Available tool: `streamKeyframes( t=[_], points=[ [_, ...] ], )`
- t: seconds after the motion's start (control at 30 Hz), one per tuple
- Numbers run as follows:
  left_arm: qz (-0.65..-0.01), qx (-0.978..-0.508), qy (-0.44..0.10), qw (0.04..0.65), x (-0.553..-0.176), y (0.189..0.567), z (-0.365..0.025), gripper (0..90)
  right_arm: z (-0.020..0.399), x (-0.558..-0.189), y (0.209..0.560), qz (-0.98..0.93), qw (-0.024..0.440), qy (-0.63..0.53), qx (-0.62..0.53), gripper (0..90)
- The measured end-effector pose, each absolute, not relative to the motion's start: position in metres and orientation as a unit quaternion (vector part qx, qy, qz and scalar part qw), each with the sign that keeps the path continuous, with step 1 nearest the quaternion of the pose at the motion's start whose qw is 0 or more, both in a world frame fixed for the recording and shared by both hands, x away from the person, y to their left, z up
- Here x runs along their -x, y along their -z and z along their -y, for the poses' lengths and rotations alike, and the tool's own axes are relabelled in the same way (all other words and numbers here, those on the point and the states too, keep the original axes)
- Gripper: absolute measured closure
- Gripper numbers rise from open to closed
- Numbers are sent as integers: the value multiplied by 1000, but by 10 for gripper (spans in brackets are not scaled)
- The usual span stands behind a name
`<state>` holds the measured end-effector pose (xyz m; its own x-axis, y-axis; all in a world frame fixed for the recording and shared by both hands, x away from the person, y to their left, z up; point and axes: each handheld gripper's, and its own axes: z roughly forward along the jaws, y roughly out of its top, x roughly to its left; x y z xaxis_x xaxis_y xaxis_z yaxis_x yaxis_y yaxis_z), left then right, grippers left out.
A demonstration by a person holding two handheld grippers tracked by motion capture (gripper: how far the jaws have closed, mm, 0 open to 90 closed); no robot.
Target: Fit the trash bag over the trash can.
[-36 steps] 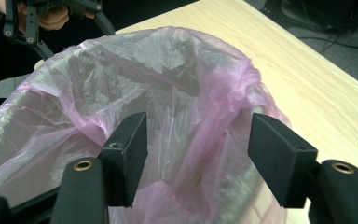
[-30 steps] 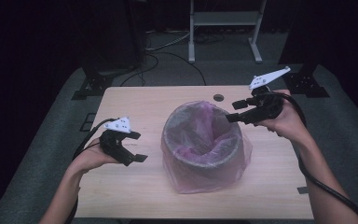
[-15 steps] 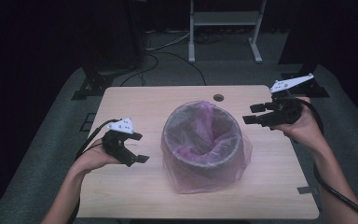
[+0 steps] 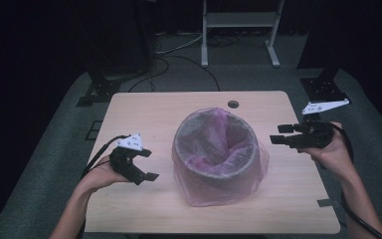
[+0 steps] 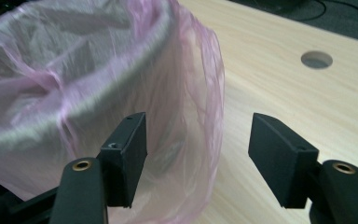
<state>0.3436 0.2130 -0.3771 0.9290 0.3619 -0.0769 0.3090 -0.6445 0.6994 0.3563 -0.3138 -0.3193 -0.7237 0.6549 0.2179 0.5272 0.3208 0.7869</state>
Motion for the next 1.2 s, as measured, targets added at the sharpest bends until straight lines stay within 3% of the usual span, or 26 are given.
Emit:
streamKeyframes(
  t=[1.2],
  points=[
    [-201, -904, -39, 376, -319, 408, -223, 72, 342, -305, 420, -778, 41, -460, -425, 337]
  ],
)
